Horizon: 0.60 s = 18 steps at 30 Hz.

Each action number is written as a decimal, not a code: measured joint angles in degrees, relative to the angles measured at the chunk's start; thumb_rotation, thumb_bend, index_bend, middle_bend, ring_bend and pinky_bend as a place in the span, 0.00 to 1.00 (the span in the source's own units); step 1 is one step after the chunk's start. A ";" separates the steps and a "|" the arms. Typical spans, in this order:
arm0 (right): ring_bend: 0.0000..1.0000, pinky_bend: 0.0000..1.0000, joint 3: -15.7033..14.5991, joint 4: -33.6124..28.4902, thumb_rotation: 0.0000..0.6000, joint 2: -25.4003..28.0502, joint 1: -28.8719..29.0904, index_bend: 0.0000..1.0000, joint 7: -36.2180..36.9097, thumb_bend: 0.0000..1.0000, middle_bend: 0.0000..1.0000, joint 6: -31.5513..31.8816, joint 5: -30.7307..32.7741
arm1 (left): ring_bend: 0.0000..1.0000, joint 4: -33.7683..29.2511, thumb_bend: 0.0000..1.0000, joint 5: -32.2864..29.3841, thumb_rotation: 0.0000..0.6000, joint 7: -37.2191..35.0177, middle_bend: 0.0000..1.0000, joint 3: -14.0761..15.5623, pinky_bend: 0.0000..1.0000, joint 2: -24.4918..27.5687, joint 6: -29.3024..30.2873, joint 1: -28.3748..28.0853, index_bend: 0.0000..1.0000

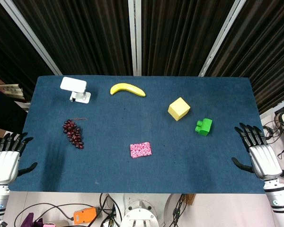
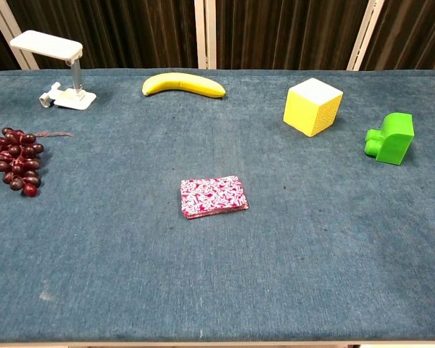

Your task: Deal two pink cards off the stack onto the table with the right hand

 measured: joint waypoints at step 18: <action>0.00 0.04 0.45 -5.01 1.00 -9.28 10.20 0.16 -9.96 0.38 0.05 -17.57 0.29 | 0.02 0.57 0.07 1.35 1.00 -0.37 0.12 0.23 0.00 -0.46 1.03 0.13 0.21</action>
